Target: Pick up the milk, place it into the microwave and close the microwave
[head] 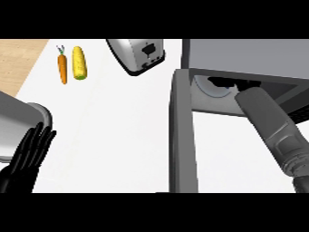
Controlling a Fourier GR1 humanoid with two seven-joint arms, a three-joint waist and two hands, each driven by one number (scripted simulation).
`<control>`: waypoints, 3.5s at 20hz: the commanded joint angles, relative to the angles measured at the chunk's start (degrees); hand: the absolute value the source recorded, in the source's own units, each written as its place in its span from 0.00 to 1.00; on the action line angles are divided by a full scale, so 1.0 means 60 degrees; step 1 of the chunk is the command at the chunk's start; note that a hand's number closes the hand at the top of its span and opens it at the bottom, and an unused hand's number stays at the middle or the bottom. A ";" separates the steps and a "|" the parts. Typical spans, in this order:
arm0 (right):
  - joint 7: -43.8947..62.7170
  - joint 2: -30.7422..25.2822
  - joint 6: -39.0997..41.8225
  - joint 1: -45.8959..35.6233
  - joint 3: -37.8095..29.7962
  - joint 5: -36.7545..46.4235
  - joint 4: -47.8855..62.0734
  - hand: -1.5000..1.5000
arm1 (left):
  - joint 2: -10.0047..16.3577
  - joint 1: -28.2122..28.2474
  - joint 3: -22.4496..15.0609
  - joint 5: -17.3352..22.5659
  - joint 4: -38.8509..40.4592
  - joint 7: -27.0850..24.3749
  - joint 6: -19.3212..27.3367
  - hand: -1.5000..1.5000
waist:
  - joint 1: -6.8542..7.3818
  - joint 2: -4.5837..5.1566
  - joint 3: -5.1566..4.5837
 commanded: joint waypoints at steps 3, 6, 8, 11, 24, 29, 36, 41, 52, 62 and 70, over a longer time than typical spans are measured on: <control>-0.0615 0.0292 0.1097 -0.0038 -0.0393 -0.0410 -0.0299 0.00 | -0.0138 -0.0124 -0.0209 0.0002 0.0245 -0.0119 -0.0161 0.00 | -0.0127 -0.0051 -0.0002; -0.1456 0.0332 0.1298 0.0514 -0.0772 -0.0789 -0.0563 0.00 | -0.0062 0.0398 -0.0158 0.0007 0.0236 -0.0676 -0.0456 0.00 | -0.0120 -0.0091 -0.0003; -0.1816 0.0192 0.1808 0.0692 -0.0963 -0.0981 -0.0599 0.00 | -0.0200 0.0124 -0.0251 -0.0142 0.0224 -0.0437 -0.0204 0.00 | -0.0303 -0.0121 -0.0002; -0.2181 0.0621 0.1667 0.1029 -0.1254 -0.1251 -0.0572 0.00 | -0.0509 0.0140 -0.0672 -0.0447 -0.0114 -0.0250 0.0070 0.00 | -0.0338 -0.0152 0.0000; -0.4099 0.0526 0.3624 0.2491 -0.2213 -0.2213 -0.0691 0.00 | -0.0641 -0.0234 -0.0915 -0.0683 0.0026 -0.0114 -0.0021 0.00 | -0.0708 -0.0300 -0.0018; -0.4429 0.0948 0.4945 0.2995 -0.2174 -0.2377 -0.0901 0.00 | -0.0797 0.0064 -0.1114 -0.0814 -0.0516 0.0319 0.0190 0.00 | -0.0896 -0.0414 -0.0030; -0.5281 0.1016 0.6396 0.4667 -0.2046 -0.2588 -0.1431 0.00 | -0.0982 -0.0972 -0.0995 -0.0962 0.0231 0.0630 0.0365 0.00 | -0.1157 -0.0476 -0.0043; -0.5904 0.1330 0.7875 0.5868 -0.2067 -0.3056 -0.2200 0.00 | -0.0925 -0.0158 -0.1392 -0.0586 -0.0269 0.0431 -0.0268 0.00 | -0.1224 -0.0533 -0.0050; -0.4723 0.1531 0.9264 0.8499 -0.1246 -0.3695 -0.6410 0.00 | -0.0664 -0.0649 -0.2583 -0.2605 0.0175 0.1234 -0.0104 1.00 | -0.1446 -0.0595 -0.0074; -0.2556 0.0687 1.0066 1.1210 -0.0985 -0.4696 -1.1286 0.00 | -0.0696 -0.1867 -0.4101 -0.4526 0.2206 0.0654 -0.0524 1.00 | -0.1418 -0.0530 -0.0074; -0.1236 0.1083 0.9958 1.3498 -0.0602 -0.5201 -1.5076 0.00 | -0.1955 -0.3186 -0.5712 -0.4791 0.4503 0.0421 0.1013 1.00 | -0.1357 -0.0490 -0.0068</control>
